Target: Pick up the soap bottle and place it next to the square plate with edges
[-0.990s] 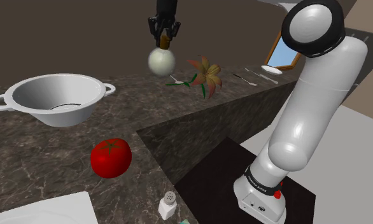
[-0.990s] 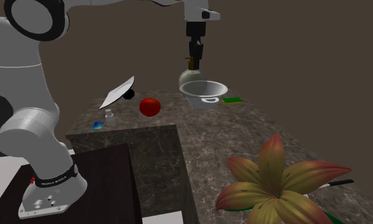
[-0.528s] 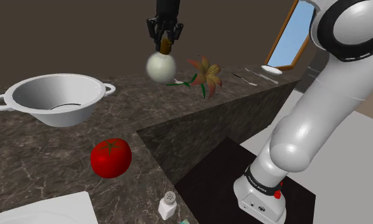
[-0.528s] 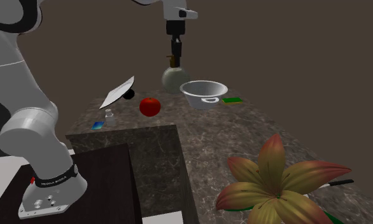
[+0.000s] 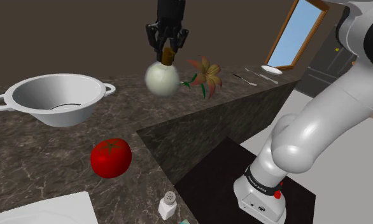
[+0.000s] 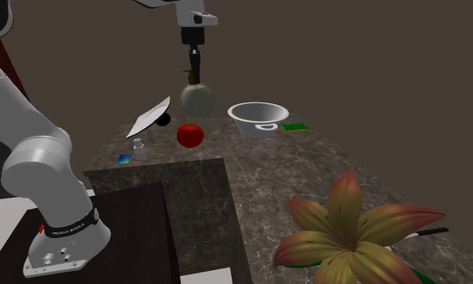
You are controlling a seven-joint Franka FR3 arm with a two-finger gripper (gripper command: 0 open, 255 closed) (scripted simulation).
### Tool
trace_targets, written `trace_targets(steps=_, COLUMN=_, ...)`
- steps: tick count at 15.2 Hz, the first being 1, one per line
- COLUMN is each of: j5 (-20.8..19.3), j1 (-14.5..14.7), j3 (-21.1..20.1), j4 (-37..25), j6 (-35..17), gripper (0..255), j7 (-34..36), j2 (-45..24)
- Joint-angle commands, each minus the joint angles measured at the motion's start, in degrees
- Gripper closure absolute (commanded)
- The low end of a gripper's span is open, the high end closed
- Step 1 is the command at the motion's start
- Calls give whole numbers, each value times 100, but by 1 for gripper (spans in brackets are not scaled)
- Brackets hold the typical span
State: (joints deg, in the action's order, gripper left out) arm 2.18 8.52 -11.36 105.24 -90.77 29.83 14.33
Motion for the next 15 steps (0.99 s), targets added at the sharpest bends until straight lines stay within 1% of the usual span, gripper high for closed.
trace_targets(steps=1, j5=74, j1=104, j3=-146, j4=168, j6=14, gripper=255, j7=242, j2=194)
trace_targets(steps=8, j5=403, j1=453, j3=-659, j4=669, j6=90, gripper=255, j7=1026, j2=823)
trace_targets(steps=15, j5=770, j1=795, j3=-1261, j4=850, j6=191, gripper=255, j7=1888, j2=1198)
